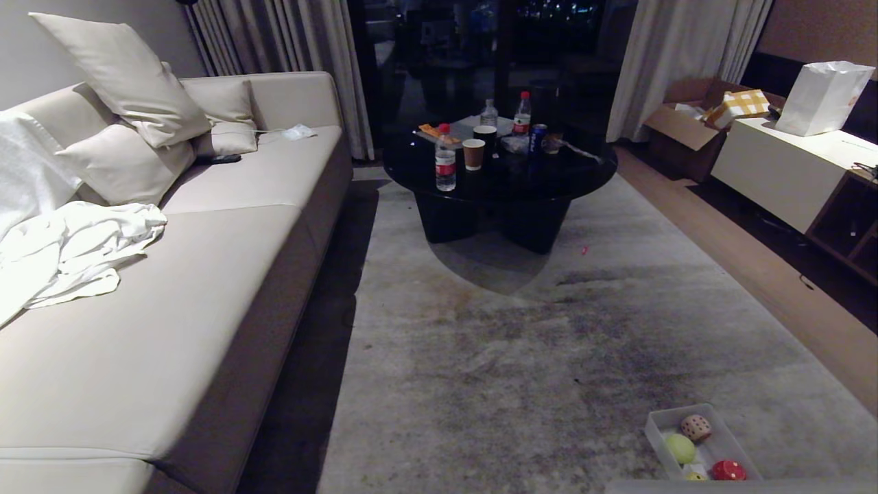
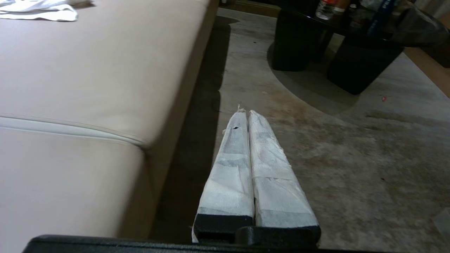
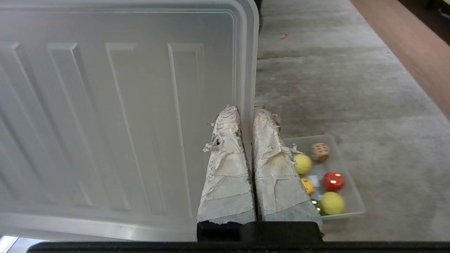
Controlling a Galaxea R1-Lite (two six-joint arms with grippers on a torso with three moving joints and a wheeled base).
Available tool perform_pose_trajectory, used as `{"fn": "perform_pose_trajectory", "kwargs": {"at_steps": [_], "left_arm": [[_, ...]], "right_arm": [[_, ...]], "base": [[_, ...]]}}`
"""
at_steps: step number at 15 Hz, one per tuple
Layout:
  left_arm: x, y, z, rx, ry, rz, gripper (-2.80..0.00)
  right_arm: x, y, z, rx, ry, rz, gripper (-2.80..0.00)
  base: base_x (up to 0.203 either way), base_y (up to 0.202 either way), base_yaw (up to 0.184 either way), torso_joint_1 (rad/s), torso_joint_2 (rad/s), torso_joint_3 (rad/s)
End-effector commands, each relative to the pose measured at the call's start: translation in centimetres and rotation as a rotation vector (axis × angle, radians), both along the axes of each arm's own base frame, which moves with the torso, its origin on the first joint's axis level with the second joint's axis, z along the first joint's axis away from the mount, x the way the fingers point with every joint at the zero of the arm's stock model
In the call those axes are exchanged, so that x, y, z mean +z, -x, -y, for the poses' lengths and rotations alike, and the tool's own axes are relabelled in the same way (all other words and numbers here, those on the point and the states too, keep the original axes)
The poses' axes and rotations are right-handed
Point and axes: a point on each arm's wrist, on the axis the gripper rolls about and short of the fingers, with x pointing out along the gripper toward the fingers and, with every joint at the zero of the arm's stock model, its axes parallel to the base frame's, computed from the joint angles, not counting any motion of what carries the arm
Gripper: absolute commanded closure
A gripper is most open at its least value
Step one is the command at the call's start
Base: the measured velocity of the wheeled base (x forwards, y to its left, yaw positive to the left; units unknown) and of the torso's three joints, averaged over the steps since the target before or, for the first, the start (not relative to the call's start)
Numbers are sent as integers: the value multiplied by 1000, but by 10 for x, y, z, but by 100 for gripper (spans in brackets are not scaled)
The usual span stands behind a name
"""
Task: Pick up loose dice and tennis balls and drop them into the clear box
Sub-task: Close the lid
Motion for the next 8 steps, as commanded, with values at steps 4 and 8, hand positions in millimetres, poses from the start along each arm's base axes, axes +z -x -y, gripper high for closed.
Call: {"fn": "perform_pose_trajectory", "kwargs": {"at_steps": [4,8], "left_arm": [[0,0,0,1,1,-2,0],[0,0,0,1,1,-2,0]], "right_arm": [[0,0,0,1,0,-1,0],[0,0,0,1,0,-2,0]], "base": [[0,-84,-2,2,2,1],[0,0,0,0,0,0]]}}
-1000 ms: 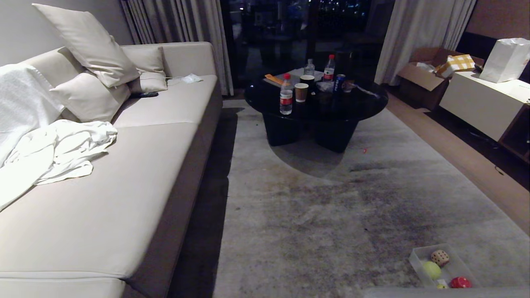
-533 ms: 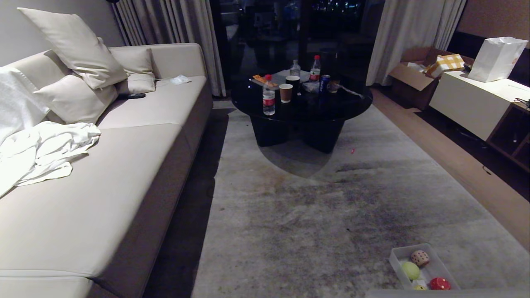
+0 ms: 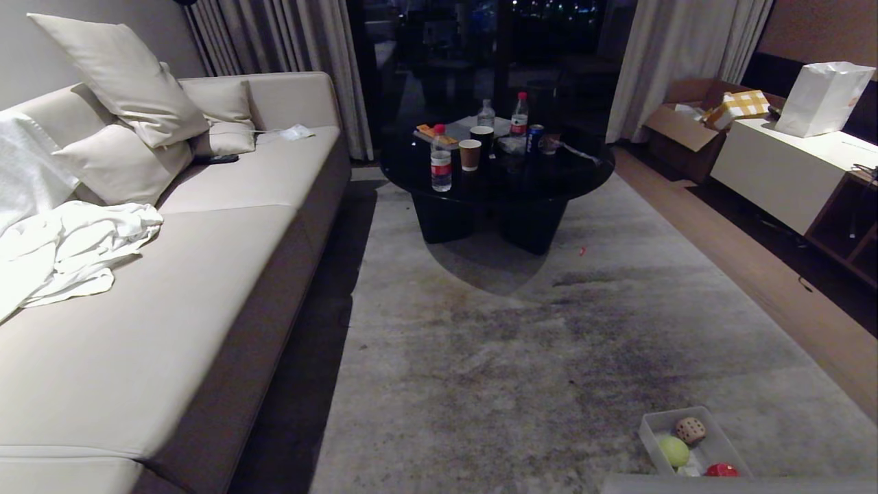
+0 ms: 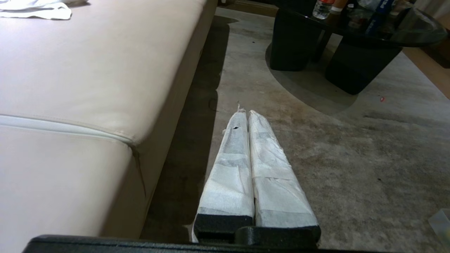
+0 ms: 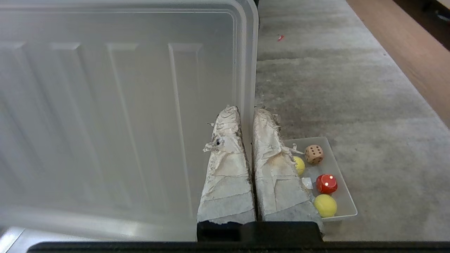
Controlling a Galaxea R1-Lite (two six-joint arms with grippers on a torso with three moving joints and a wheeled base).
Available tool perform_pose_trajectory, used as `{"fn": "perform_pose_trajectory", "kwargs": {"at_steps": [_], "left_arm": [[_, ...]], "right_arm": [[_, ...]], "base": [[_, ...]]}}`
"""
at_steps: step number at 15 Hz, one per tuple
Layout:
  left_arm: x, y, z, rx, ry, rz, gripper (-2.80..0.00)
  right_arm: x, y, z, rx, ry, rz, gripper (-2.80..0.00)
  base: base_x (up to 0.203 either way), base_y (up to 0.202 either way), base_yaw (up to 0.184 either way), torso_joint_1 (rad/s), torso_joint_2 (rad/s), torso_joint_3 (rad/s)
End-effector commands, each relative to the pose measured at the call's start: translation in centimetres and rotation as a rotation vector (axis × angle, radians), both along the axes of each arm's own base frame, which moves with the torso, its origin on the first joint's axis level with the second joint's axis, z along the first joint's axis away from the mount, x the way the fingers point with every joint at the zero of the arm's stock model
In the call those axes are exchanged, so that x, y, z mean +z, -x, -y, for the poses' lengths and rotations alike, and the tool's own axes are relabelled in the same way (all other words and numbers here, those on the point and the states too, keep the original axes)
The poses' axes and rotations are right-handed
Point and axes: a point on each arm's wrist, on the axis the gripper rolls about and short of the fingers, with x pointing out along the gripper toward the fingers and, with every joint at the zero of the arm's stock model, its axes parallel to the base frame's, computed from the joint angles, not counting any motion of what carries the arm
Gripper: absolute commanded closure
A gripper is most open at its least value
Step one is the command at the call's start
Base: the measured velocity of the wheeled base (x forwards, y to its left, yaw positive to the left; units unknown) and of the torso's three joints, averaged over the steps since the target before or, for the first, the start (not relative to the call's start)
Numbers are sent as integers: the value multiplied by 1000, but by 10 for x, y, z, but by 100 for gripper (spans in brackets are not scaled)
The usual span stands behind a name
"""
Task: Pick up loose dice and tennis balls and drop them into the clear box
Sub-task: Close the lid
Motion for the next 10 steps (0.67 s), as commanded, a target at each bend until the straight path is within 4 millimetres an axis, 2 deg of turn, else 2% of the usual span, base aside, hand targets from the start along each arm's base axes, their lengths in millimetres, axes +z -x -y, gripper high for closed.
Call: {"fn": "perform_pose_trajectory", "kwargs": {"at_steps": [1,10], "left_arm": [[0,0,0,1,1,-2,0],[0,0,0,1,0,-2,0]], "right_arm": [[0,0,0,1,0,-2,0],[0,0,0,1,1,-2,0]], "base": [[0,0,0,0,0,0],[177,0,0,4,1,0]]}}
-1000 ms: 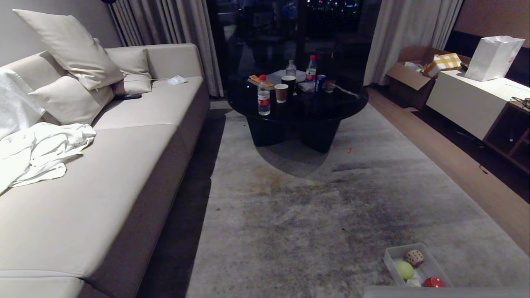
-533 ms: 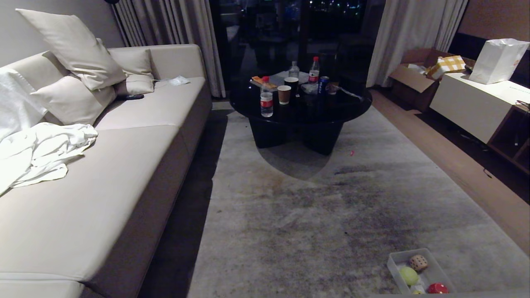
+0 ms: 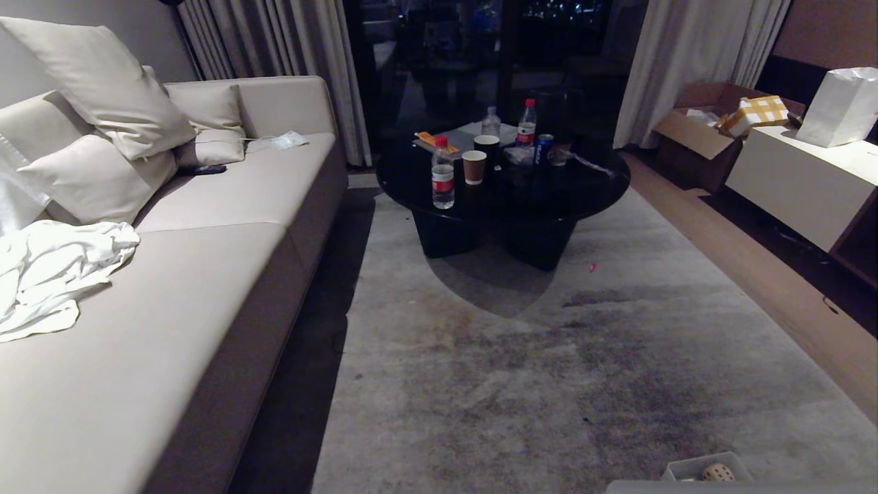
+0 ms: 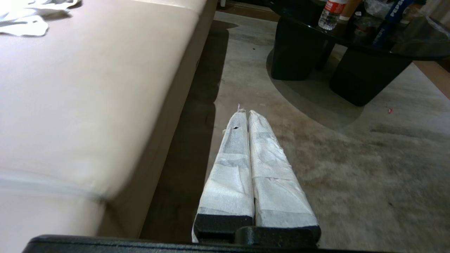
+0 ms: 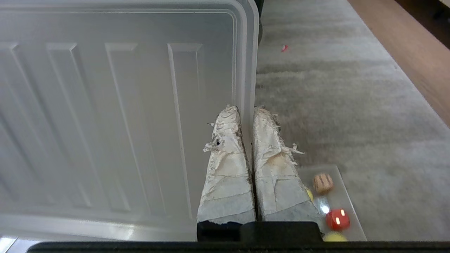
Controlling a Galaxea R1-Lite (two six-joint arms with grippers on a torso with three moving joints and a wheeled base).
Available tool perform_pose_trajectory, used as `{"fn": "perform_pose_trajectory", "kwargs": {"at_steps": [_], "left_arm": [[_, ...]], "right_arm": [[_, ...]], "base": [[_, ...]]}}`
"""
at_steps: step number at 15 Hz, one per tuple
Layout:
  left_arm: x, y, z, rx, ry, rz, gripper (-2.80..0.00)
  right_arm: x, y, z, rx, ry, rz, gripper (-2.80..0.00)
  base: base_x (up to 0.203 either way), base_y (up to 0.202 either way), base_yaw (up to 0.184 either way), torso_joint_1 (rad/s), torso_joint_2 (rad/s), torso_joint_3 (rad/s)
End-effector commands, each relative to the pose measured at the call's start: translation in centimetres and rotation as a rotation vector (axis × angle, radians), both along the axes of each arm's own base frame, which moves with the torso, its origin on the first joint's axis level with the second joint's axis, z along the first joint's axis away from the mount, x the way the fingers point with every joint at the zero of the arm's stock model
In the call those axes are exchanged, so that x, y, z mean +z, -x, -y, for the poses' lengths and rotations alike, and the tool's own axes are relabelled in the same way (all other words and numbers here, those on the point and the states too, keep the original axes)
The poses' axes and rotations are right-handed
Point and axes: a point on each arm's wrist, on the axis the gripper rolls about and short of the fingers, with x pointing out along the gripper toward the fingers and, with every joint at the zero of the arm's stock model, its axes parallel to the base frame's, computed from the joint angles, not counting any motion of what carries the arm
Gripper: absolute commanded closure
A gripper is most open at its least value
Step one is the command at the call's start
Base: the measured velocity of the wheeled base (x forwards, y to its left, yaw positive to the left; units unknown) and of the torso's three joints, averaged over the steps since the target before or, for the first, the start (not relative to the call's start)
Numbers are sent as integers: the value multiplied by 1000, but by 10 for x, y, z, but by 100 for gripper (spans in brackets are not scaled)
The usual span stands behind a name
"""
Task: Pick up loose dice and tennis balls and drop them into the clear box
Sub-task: Close the lid
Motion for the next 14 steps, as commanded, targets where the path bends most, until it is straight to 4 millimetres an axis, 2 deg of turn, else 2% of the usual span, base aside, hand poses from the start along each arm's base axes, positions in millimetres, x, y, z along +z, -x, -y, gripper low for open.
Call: {"fn": "perform_pose_trajectory", "kwargs": {"at_steps": [1,9,14], "left_arm": [[0,0,0,1,0,-2,0],[0,0,0,1,0,-2,0],[0,0,0,1,2,-2,0]], "right_arm": [[0,0,0,1,1,-2,0],[0,0,0,1,1,-2,0],[0,0,0,1,2,-1,0]], "base": [[158,0,3,-6,2,2],[11,0,0,1,0,0],[-170,0,0,1,2,2]]}}
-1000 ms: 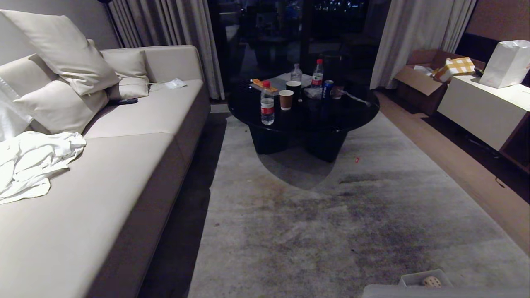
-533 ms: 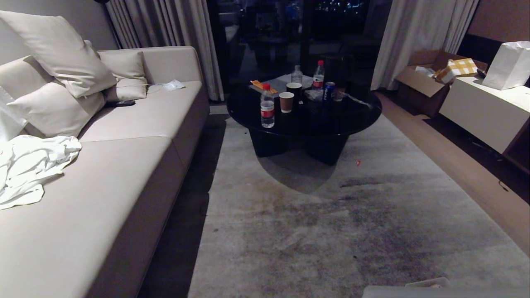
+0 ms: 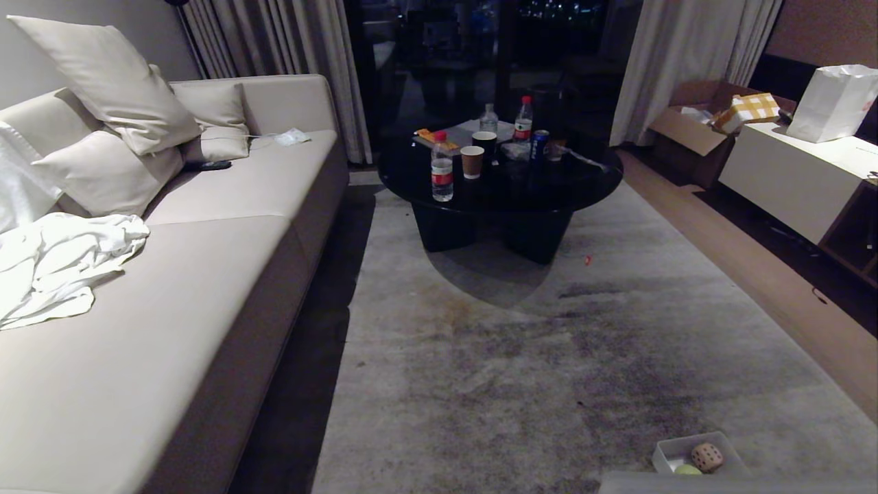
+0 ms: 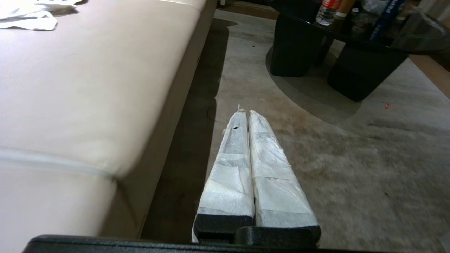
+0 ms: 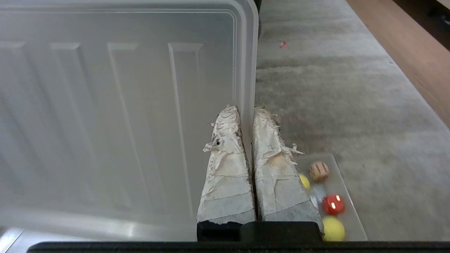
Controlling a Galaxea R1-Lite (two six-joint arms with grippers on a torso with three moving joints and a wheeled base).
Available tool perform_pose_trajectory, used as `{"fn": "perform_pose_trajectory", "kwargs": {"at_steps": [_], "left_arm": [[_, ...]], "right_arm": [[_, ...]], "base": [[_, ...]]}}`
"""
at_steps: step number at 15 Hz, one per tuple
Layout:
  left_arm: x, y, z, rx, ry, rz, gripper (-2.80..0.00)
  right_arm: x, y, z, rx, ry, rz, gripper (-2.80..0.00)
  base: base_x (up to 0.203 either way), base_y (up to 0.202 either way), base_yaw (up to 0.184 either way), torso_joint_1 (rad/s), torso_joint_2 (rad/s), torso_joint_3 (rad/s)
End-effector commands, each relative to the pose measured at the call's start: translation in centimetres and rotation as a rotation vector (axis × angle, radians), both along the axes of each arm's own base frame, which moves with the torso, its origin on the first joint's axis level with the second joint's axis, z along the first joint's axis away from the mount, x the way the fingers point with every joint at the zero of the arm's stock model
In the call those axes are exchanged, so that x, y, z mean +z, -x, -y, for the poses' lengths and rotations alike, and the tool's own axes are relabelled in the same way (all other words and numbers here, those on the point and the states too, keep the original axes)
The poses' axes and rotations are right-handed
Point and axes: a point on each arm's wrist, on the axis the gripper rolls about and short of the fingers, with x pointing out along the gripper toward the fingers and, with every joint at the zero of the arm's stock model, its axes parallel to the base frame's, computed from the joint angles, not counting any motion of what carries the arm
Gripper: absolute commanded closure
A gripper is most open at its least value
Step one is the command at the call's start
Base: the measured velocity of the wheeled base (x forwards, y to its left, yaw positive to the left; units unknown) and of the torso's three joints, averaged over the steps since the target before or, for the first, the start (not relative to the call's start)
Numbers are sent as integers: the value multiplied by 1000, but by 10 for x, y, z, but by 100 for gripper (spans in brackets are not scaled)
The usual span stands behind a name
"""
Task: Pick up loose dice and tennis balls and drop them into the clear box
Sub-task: Close the lid
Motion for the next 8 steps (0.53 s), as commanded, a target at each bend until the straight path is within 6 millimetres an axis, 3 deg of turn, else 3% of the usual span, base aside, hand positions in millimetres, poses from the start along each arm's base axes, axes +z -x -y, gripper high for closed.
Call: {"fn": "perform_pose_trajectory", "kwargs": {"at_steps": [1,3,8], "left_arm": [[0,0,0,1,1,-3,0],[0,0,0,1,1,-2,0],[0,0,0,1,1,-2,0]], "right_arm": [[0,0,0,1,0,-2,0],[0,0,0,1,4,-2,0],[1,0,1,-41,-31,-17,0]], "base": [[-185,0,1,2,5,2],[-120,0,0,-2,0,6],[0,0,0,0,0,0]]}}
